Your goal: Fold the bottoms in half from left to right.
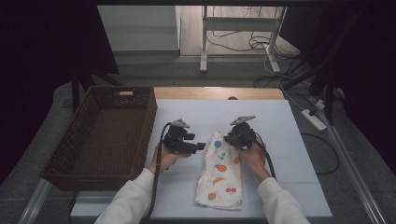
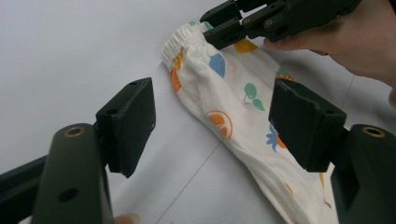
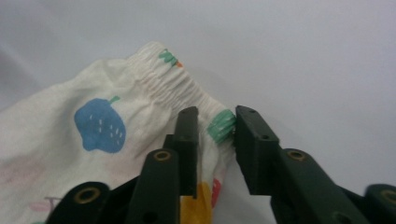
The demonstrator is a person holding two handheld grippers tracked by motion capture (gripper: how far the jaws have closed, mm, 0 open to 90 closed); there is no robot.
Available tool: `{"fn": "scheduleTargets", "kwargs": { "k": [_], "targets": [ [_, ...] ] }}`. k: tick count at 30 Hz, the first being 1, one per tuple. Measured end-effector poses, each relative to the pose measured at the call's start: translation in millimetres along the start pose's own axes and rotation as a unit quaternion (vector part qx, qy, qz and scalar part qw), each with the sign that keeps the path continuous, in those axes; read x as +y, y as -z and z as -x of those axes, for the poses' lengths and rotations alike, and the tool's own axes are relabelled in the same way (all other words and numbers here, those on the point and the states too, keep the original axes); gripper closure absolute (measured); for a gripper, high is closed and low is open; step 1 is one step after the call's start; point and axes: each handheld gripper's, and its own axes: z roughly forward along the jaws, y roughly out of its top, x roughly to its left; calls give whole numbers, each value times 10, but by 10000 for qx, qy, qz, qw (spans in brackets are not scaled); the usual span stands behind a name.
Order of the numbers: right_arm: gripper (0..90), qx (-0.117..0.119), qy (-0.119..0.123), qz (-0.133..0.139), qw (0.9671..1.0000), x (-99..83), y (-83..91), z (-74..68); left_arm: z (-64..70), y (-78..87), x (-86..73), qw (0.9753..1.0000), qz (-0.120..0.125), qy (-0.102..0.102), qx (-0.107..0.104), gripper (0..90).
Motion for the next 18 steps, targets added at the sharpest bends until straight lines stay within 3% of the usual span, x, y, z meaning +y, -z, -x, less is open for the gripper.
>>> {"fn": "scheduleTargets", "kwargs": {
  "k": [4,11,18],
  "targets": [
    [804,-32,60,74,9999,10,66,-2,-4,9,-1,10000,21,5,8,305],
    [827,-48,169,333,9993,48,208,-25,-20,15,-5,10000,42,45,17,305],
    [827,295,474,716,9959,134,337,-210,-26,20,-5,10000,43,41,32,305]
  ]
}}
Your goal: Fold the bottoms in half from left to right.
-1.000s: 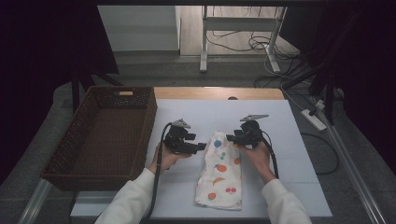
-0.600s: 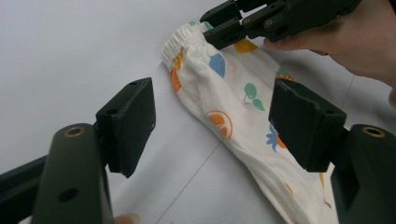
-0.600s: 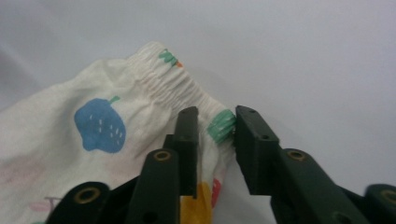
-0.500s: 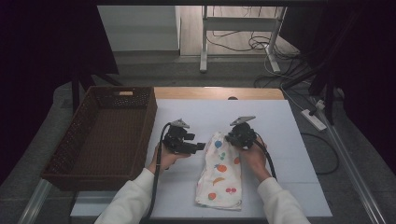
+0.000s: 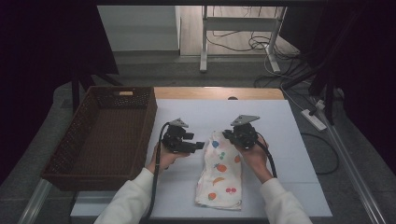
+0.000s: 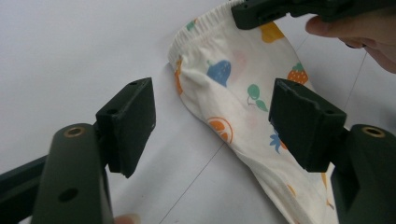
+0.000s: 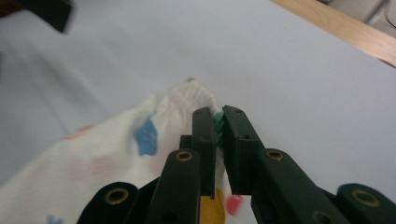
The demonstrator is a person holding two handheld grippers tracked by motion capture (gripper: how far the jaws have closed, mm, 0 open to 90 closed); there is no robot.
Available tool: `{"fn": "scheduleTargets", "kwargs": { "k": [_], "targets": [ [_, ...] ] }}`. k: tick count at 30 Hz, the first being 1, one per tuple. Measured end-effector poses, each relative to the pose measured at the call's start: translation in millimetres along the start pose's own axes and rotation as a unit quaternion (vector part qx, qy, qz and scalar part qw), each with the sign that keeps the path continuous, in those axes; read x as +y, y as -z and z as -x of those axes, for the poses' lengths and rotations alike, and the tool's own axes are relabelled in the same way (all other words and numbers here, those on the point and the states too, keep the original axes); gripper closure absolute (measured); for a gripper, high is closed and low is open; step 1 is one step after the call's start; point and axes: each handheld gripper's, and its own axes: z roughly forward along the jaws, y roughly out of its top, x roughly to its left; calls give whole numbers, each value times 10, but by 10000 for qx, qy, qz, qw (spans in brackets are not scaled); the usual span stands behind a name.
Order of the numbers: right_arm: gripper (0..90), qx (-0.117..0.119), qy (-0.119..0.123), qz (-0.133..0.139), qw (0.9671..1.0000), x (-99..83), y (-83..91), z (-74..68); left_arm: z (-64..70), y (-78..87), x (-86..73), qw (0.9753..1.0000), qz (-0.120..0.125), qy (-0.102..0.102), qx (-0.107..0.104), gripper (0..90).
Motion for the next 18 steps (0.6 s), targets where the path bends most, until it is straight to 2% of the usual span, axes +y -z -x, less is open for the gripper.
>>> {"fn": "scheduleTargets", "kwargs": {
  "k": [3,6,11,14,18],
  "targets": [
    [829,75,42,-35,10000,19,-49,-44,0,2,0,10000,9,2,3,305],
    [831,-32,15,-91,10000,12,-100,-18,-4,3,0,10000,5,-4,2,304],
    [834,-428,-97,-290,9986,-58,-155,160,-6,4,1,10000,11,-4,-2,304],
    [833,-461,-285,-377,9978,-122,-177,281,-9,0,0,10000,4,4,0,303],
    [809,-381,-377,-539,9971,-185,-250,324,-5,-2,1,10000,5,1,7,301]
  ]
}}
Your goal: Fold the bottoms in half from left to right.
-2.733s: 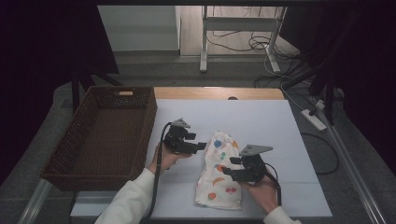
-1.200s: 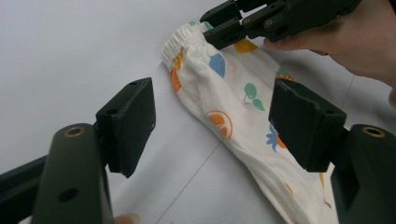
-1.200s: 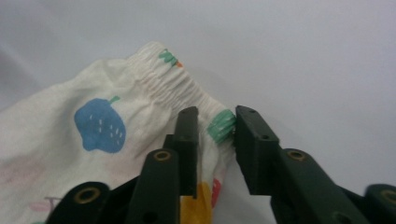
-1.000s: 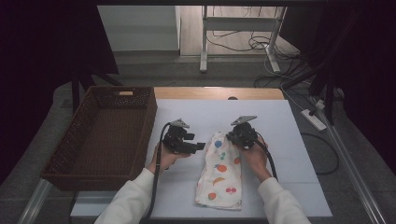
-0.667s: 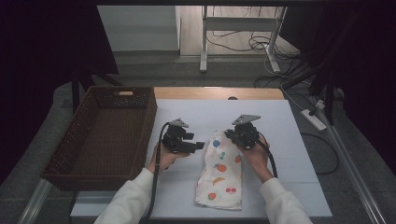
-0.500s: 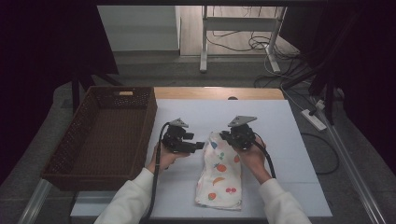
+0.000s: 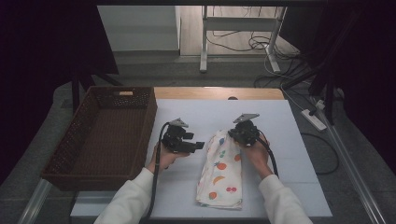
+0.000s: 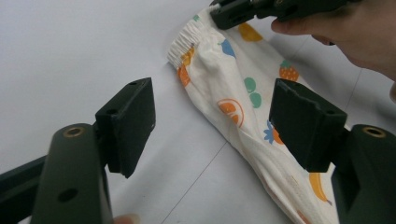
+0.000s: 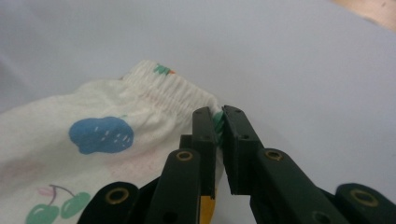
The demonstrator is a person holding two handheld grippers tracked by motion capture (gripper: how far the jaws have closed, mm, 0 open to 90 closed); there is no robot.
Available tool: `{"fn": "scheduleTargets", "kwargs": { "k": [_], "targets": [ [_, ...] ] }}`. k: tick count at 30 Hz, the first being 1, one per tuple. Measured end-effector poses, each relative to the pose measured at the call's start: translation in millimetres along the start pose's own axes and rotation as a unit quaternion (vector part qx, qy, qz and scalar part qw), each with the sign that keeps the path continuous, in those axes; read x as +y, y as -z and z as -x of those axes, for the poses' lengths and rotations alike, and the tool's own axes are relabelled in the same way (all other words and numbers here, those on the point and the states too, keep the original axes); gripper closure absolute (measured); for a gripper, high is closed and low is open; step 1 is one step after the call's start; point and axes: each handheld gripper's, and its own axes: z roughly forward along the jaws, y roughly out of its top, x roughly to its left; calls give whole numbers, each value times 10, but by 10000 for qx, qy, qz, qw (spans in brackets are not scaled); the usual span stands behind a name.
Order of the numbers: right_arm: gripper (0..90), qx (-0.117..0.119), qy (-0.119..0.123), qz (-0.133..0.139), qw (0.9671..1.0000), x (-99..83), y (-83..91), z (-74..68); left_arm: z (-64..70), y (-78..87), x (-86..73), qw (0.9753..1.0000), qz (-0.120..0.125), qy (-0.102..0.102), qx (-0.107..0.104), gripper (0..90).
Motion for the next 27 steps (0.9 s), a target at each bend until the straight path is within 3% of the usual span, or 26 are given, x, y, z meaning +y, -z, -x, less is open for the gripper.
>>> {"fn": "scheduleTargets", "kwargs": {
  "k": [3,5,8,10,13,17,27],
  "targets": [
    [663,-63,-52,89,9999,21,21,-13,2,3,1,10000,0,-14,8,301],
    [647,-62,-72,315,9995,69,102,-29,3,4,2,10000,1,-22,11,301],
    [705,194,-107,576,9981,158,201,-74,3,-1,3,10000,-7,-24,8,301],
    [791,541,-71,631,9965,216,211,-138,1,-3,2,10000,-12,-24,7,299],
    [889,794,36,425,9959,247,97,-227,-1,0,1,10000,-5,-6,11,299],
    [891,764,-11,-32,9971,212,-135,-267,-10,15,-1,10000,11,-22,15,299],
    [893,860,101,-132,9962,293,-406,-408,-44,29,-11,10000,22,47,24,299]
  ]
}}
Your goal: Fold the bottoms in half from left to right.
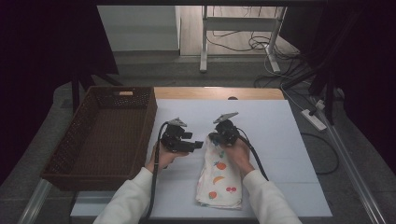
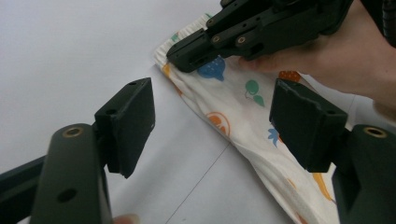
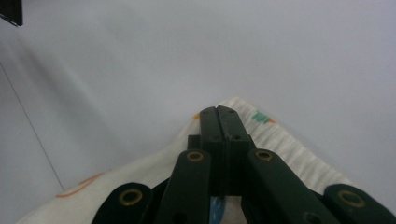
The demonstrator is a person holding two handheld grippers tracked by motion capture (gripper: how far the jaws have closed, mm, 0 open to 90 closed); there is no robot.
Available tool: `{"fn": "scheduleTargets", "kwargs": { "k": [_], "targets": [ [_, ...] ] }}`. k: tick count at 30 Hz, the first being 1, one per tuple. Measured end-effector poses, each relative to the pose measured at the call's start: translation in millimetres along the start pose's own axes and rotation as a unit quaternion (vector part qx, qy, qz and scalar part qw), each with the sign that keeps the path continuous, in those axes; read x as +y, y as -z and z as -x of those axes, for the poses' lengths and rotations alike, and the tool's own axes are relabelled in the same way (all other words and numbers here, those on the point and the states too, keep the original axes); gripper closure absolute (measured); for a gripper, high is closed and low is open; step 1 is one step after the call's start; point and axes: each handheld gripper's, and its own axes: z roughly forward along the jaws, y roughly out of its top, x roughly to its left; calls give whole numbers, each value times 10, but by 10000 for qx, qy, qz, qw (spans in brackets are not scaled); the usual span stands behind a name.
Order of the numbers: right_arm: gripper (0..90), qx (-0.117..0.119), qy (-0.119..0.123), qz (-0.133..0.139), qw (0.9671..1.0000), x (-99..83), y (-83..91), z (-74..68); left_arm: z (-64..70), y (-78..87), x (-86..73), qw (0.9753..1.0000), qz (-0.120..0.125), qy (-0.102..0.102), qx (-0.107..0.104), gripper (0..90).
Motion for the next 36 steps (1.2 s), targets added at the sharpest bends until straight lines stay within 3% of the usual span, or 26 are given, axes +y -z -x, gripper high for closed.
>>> {"fn": "scheduleTargets", "kwargs": {
  "k": [5,7,8,11,16,23,32,36],
  "targets": [
    [894,194,-232,26,9995,-42,32,97,-3,7,-7,10000,0,-4,2,298],
    [893,181,-161,74,9997,-52,56,91,-5,0,-8,10000,-11,-5,3,297],
    [893,181,-103,131,9997,-56,75,86,-5,-1,-7,10000,-10,-6,2,297],
    [893,369,-269,512,9976,-75,200,113,-5,-1,-5,10000,-4,-9,11,297],
    [892,281,-270,799,9960,-150,452,153,-13,-26,-8,10000,-43,0,7,296],
    [892,140,-301,782,9964,-317,698,211,3,-43,-3,10000,-56,-3,20,291],
    [887,134,-293,755,9966,-406,796,193,-3,-43,5,10000,-10,-27,35,292],
    [788,38,-355,765,9964,-430,844,192,-7,-53,9,10000,-5,-25,41,293]
  ]
}}
